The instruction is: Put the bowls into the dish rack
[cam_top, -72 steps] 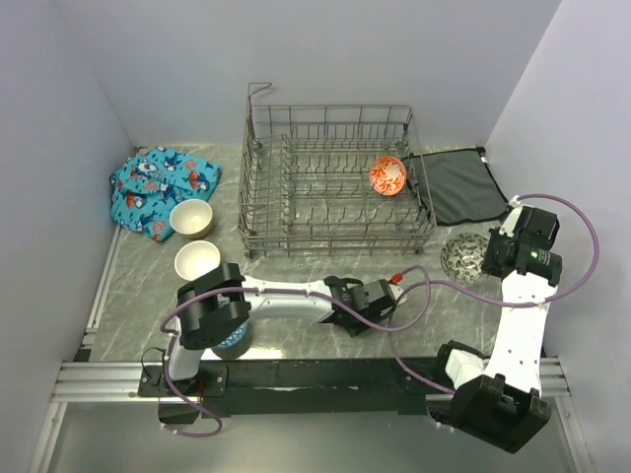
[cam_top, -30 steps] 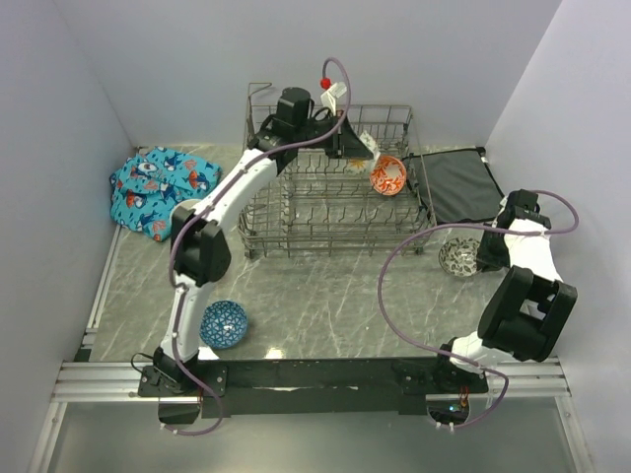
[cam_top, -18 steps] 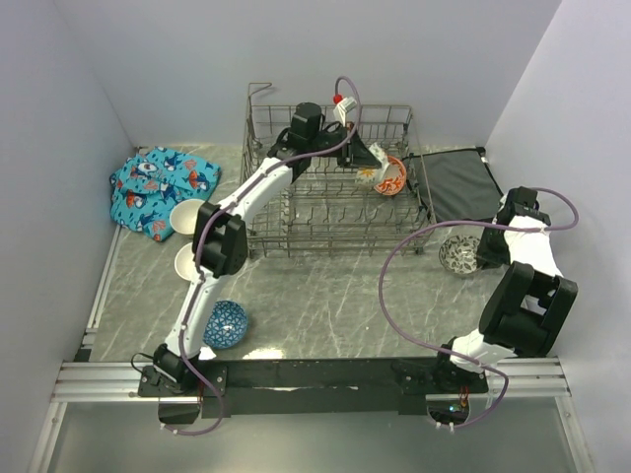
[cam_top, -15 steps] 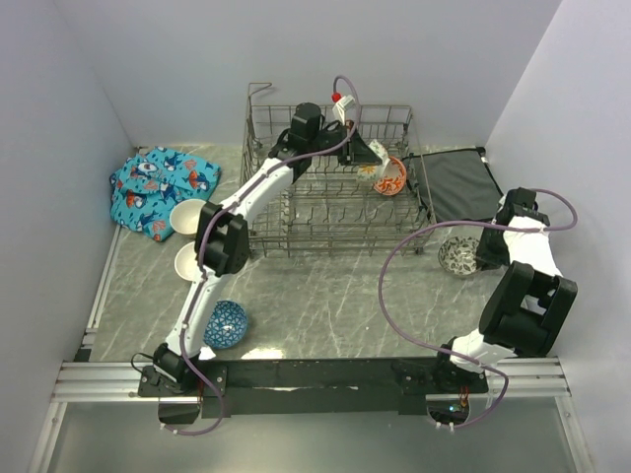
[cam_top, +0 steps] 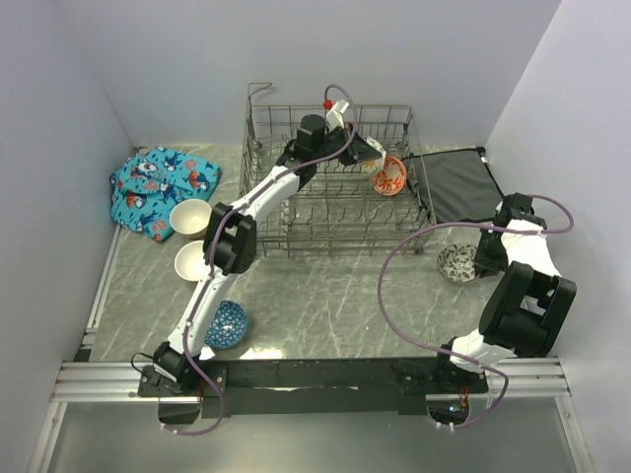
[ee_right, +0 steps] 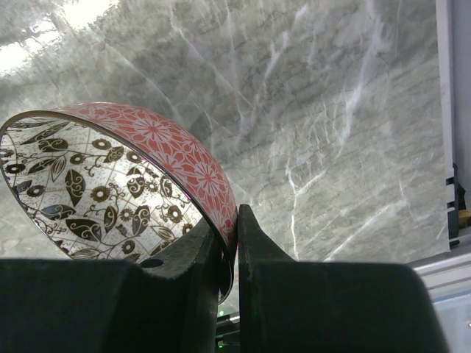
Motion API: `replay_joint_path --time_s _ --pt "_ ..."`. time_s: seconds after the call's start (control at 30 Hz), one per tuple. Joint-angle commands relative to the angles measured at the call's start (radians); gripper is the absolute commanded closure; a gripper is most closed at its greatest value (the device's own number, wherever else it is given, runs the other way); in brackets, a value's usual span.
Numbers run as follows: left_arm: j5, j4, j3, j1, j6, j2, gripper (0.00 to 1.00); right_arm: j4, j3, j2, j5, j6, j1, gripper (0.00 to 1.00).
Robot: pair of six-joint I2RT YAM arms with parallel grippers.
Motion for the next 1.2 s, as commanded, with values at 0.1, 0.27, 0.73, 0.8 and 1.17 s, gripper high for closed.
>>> replay_joint_path --time_s 0.1,0.27,0.73,0.8,1.17 --pt "-0.067 0.132 0.024 -0.014 -0.06 -0.005 0.99 0.0 0.012 -0.033 0.024 -0.007 0.006 1.0" --pt "-0.085 0.114 0.011 -0.014 -0.065 -0.003 0.99 0.001 0.018 -0.018 0.026 -0.008 0.006 1.0" --pt "-0.133 0.023 -0.057 0.001 -0.09 -0.075 0.99 0.018 0.01 -0.002 0.038 -0.01 0.023 1.0" --pt "-0.137 0.008 -0.068 0.007 -0.088 -0.08 0.99 0.018 0.018 0.001 0.044 -0.01 0.023 1.0" --pt "-0.209 -0.055 -0.06 0.018 -0.096 -0.067 0.99 0.015 0.026 0.004 0.052 -0.013 0.028 1.0"
